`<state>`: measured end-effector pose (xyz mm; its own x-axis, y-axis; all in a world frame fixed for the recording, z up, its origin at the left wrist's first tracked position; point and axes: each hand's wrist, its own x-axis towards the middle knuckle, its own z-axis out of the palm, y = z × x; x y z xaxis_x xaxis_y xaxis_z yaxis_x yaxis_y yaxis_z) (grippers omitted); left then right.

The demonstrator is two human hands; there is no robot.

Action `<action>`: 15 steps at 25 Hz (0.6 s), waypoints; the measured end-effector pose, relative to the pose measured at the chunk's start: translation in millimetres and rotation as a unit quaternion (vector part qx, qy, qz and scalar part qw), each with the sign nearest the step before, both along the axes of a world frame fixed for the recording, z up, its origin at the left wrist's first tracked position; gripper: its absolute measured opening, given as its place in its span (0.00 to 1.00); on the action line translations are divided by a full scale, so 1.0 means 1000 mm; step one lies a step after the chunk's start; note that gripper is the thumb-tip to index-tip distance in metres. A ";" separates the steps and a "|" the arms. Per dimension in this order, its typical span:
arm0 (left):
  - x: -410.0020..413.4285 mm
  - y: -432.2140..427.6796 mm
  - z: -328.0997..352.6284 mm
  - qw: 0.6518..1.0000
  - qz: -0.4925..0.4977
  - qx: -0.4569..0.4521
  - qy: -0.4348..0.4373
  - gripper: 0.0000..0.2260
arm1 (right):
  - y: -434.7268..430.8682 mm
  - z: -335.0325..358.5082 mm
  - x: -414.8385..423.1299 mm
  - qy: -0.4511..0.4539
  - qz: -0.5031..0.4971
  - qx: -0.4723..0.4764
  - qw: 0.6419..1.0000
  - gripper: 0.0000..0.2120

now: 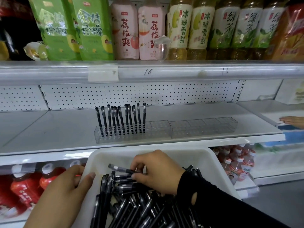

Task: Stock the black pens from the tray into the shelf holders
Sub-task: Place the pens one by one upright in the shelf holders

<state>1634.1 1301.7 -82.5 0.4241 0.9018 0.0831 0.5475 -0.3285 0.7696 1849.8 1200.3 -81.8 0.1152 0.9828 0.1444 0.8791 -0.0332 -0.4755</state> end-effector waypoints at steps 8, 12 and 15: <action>-0.002 -0.002 -0.001 1.000 -0.002 0.000 -0.008 0.04 | 0.001 0.004 0.008 0.180 -0.056 0.054 0.981 0.04; -0.003 0.000 -0.003 1.000 -0.006 0.000 0.000 0.05 | 0.000 0.005 0.007 0.188 -0.056 0.056 0.979 0.05; -0.003 0.001 -0.003 1.000 0.001 0.006 -0.004 0.04 | 0.000 0.005 0.007 0.197 -0.061 0.059 0.977 0.05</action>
